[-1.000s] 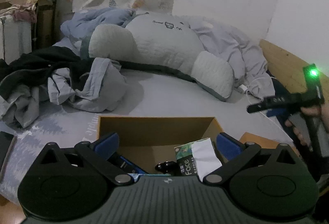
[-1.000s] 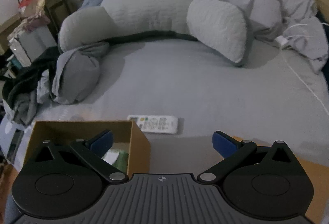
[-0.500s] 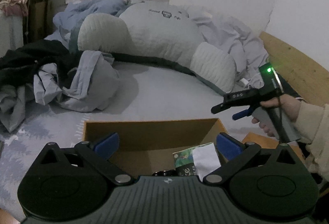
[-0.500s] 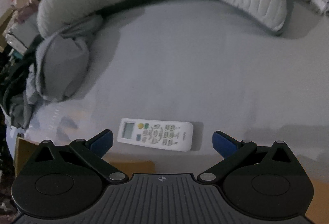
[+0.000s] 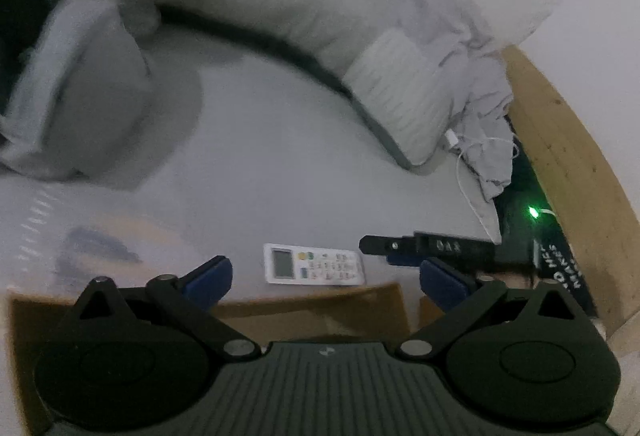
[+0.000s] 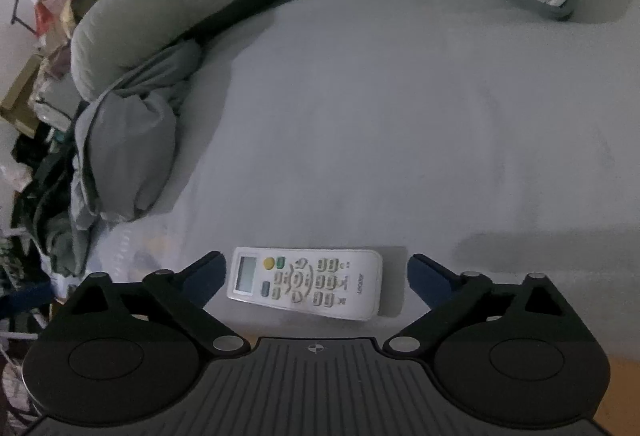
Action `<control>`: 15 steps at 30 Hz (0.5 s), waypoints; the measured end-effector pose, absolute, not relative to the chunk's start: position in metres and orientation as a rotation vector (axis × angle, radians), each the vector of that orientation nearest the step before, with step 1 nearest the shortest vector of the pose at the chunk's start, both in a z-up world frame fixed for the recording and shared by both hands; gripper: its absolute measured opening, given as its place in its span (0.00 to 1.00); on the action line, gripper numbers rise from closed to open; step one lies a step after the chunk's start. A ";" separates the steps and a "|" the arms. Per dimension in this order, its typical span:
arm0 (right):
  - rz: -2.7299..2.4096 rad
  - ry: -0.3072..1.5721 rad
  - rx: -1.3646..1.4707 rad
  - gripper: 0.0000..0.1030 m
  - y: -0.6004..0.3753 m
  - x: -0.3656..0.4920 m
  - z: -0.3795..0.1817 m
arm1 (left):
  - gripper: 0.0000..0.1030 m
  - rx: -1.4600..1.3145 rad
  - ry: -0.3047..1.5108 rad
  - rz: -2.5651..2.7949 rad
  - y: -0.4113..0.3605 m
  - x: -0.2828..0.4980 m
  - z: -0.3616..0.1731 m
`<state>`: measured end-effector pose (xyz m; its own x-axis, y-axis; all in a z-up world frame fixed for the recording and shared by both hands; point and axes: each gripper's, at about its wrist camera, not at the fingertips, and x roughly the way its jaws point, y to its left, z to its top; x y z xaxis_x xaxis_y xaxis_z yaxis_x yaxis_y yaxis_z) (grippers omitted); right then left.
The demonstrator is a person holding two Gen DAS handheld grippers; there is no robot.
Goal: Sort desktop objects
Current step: 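Move both tools toward the white remote on the bed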
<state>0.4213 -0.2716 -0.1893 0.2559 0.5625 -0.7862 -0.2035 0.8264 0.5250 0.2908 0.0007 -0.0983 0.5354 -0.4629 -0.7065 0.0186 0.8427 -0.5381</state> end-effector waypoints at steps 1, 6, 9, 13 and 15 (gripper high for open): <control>0.539 1.210 0.355 0.94 -0.273 0.422 -0.191 | 0.93 -0.513 1.010 -0.307 -0.002 0.302 -0.105; 0.562 1.227 0.373 0.83 -0.279 0.426 -0.197 | 0.81 -0.522 1.222 -0.317 -0.017 0.356 -0.141; 0.574 1.240 0.380 0.79 -0.281 0.428 -0.202 | 0.75 -0.520 1.317 -0.315 -0.022 0.377 -0.163; 0.590 1.259 0.388 0.67 -0.283 0.431 -0.209 | 0.64 -0.498 1.420 -0.296 -0.031 0.391 -0.190; 0.597 1.268 0.392 0.61 -0.284 0.433 -0.213 | 0.63 -0.481 1.451 -0.284 -0.036 0.393 -0.200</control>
